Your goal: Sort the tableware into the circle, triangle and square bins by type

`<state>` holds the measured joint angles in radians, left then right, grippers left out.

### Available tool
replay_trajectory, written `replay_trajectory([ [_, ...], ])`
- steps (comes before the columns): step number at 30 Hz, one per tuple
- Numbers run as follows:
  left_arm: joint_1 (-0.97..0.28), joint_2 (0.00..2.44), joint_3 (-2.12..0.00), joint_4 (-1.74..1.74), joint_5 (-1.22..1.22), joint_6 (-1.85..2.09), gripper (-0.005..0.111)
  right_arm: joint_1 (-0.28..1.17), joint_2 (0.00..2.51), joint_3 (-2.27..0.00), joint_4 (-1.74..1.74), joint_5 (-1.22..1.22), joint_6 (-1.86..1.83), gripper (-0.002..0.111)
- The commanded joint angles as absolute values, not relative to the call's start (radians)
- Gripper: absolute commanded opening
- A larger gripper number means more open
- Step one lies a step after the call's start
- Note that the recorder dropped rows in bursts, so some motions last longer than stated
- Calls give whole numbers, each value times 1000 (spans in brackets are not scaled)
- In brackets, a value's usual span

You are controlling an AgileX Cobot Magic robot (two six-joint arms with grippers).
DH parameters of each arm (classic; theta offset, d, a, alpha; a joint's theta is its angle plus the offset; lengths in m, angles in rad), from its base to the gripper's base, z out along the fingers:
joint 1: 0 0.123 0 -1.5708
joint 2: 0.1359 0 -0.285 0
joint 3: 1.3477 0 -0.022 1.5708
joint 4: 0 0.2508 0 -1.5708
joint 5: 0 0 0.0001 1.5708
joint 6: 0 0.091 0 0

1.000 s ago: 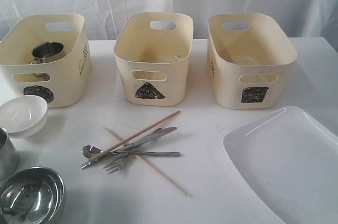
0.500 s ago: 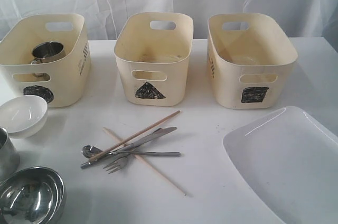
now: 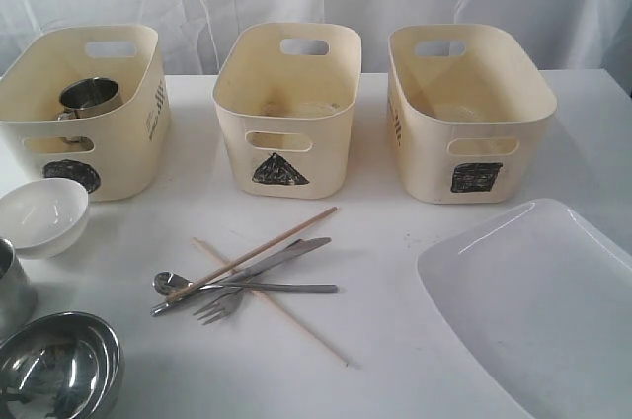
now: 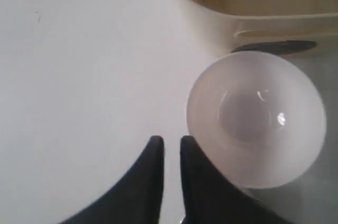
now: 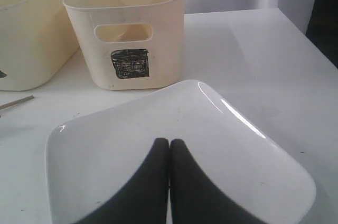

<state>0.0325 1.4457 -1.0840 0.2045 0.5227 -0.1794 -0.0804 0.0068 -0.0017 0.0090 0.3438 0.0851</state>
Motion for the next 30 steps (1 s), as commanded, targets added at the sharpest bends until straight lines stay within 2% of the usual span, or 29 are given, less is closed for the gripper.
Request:
replay_trajectory([
  [1,58,1524,-1075,202,459,-195,58,-79,0,0,7,341,88,0],
  [2,58,1539,-1075,192,457,-195,68,-79,0,0,7,341,88,0],
  [4,58,1559,-1075,145,461,-195,76,-79,0,0,7,341,88,0],
  [11,58,1647,-1075,117,410,-176,69,-79,0,0,7,341,88,0],
  [30,58,1792,-1075,31,344,-176,68,-79,0,0,7,341,88,0],
])
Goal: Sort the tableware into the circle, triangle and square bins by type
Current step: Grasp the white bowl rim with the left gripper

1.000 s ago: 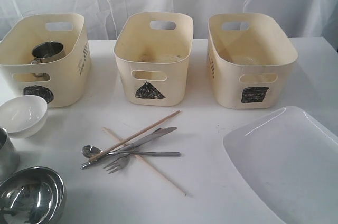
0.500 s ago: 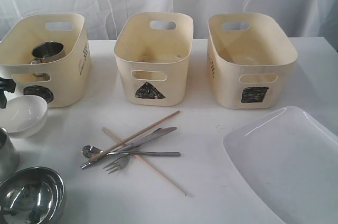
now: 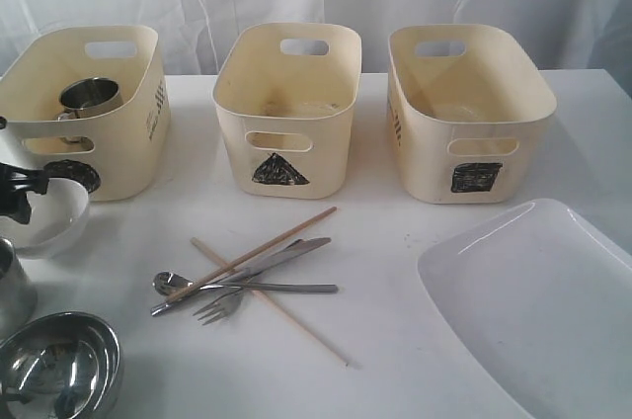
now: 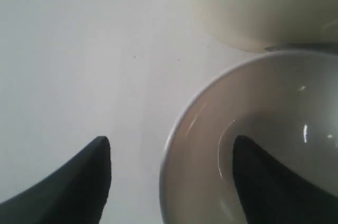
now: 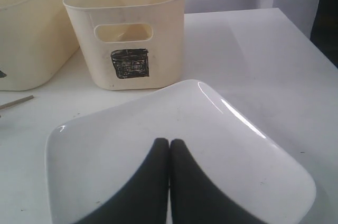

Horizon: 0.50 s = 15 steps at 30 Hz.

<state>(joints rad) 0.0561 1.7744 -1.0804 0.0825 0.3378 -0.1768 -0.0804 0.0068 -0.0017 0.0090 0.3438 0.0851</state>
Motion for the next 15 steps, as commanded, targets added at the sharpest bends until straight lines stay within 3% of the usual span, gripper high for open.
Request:
replay_trajectory([
  [1,58,1794,-1075,23,346,-176,67,-79,0,0,7,341,88,0],
  [3,58,1794,-1075,8,362,-176,59,-79,0,0,7,341,88,0],
  [8,58,1794,-1075,8,504,-176,1,-79,0,0,7,341,88,0],
  [15,58,1746,-1075,8,610,-104,0,-79,0,0,7,341,88,0],
])
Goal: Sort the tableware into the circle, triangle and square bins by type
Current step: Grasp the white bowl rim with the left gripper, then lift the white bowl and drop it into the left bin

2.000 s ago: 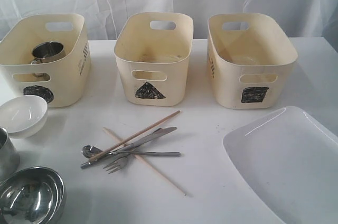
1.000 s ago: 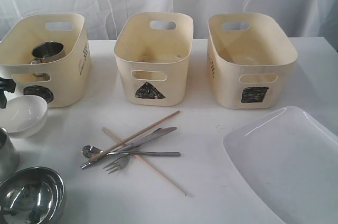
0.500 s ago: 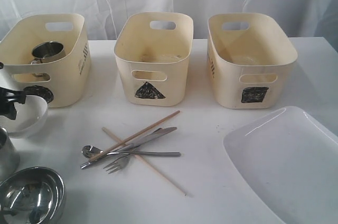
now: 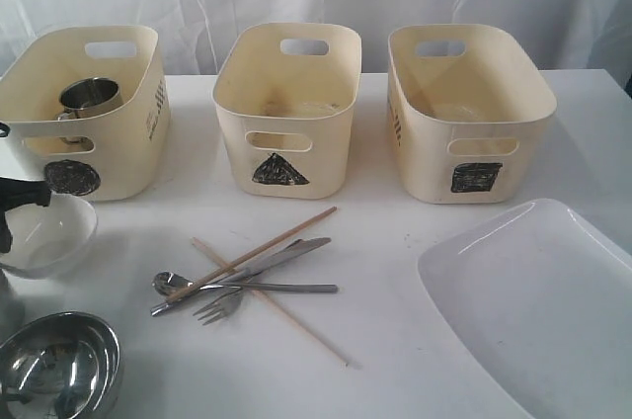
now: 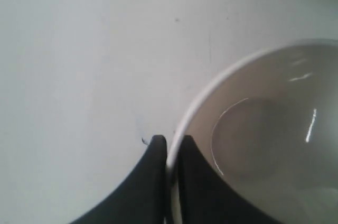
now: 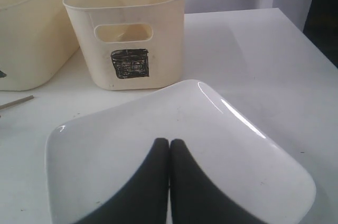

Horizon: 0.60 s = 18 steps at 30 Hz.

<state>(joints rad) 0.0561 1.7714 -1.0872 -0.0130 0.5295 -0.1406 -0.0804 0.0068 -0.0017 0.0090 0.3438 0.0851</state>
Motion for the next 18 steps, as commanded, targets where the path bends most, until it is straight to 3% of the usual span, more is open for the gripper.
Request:
replay_trajectory([
  [1,58,1732,-1075,0,610,-101,0,-79,0,0,7,341,88,0],
  [13,58,1466,-1081,-58,690,0,0,-79,0,0,7,341,88,0],
  [18,58,1329,-1111,-109,591,0,0,-79,0,0,7,341,88,0],
])
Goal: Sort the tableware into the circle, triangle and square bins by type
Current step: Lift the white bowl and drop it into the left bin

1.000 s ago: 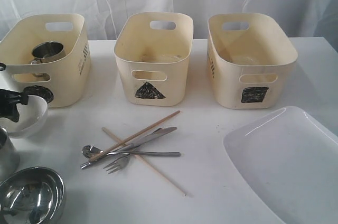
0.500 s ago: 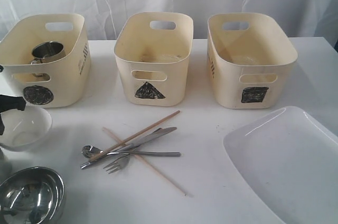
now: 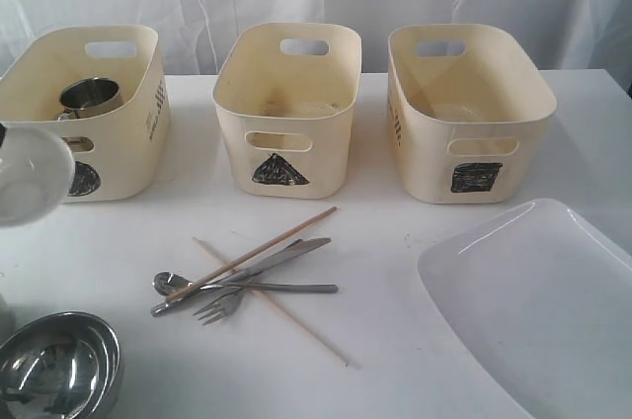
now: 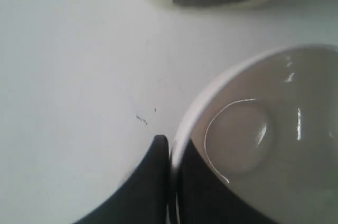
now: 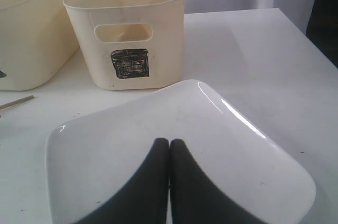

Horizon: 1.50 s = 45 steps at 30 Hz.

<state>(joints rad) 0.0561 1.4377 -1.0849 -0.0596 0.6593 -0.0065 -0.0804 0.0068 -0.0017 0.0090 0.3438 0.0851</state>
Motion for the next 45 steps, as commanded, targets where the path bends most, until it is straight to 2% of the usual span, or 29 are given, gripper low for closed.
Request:
replay_trajectory([
  [1,58,1305,-1116,-112,547,0,0,-79,0,0,7,341,88,0],
  [7,58,1280,-1128,-112,204,0,0,-79,0,0,7,341,88,0],
  [13,53,1548,-1136,-102,-318,-41,0,-79,0,0,7,341,88,0],
  [18,2,1662,-1155,-28,-308,-123,0,-79,0,0,7,341,88,0],
  [24,-22,1754,-1160,120,-495,-127,0,-79,0,0,7,341,88,0],
  [29,-22,1823,-1187,169,-502,-127,0,-79,0,0,7,341,88,0],
  [31,-22,1833,-1189,190,-506,-80,6,-79,0,0,7,341,88,0],
  [32,-22,1833,-1189,214,-509,-72,16,-79,0,0,7,341,88,0],
  [33,-22,1833,-1189,221,-511,-72,22,-79,0,0,7,341,88,0],
  [34,-22,1833,-1189,221,-525,-72,38,-79,0,0,7,341,88,0],
  [35,-22,1833,-1189,221,-540,-72,47,-79,0,0,7,341,88,0],
  [36,-22,1833,-1189,219,-579,-78,60,-79,0,0,7,341,88,0],
  [38,-22,1829,-1189,218,-615,-121,71,-79,0,0,7,341,88,0],
  [40,-22,1814,-1189,218,-617,-178,77,-79,0,0,7,341,88,0],
  [45,-22,1737,-1189,218,-598,-184,78,-79,0,0,7,341,88,0],
])
